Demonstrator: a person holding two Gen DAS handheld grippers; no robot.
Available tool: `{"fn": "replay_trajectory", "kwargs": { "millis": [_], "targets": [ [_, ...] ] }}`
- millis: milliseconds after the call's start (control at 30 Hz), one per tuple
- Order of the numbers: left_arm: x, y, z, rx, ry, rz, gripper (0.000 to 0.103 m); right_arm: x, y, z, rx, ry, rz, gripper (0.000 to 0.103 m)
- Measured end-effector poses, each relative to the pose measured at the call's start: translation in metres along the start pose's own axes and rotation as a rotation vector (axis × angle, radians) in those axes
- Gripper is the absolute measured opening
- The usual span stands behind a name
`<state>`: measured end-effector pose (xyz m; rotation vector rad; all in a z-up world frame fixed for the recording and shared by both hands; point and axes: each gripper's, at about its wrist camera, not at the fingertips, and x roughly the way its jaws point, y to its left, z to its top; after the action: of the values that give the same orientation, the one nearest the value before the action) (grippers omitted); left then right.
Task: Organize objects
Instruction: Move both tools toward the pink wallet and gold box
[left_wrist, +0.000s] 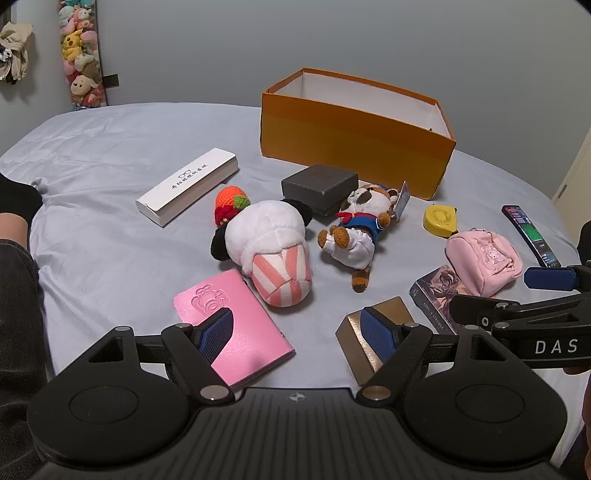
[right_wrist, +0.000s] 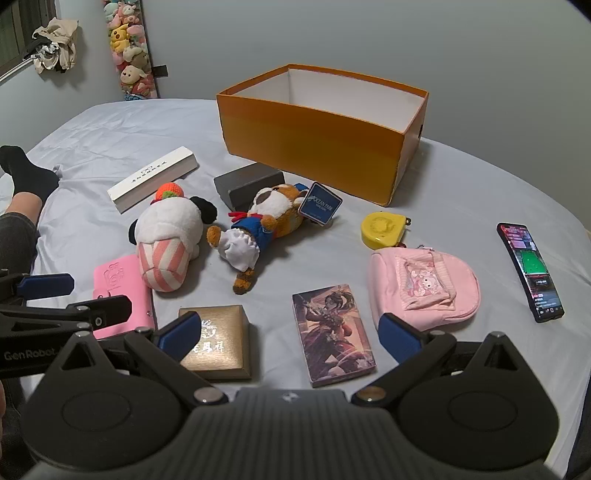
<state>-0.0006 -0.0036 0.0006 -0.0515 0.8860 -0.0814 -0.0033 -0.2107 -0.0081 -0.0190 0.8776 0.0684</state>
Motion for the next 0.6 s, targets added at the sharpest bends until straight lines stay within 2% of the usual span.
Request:
{"fn": "replay_trajectory", "kwargs": {
  "millis": [600],
  "targets": [
    [0.0001, -0.0003, -0.0001, 0.004, 0.000, -0.003, 0.092, 0.0011, 0.0001, 0.0008, 0.004, -0.003, -0.001, 0.102]
  ]
}}
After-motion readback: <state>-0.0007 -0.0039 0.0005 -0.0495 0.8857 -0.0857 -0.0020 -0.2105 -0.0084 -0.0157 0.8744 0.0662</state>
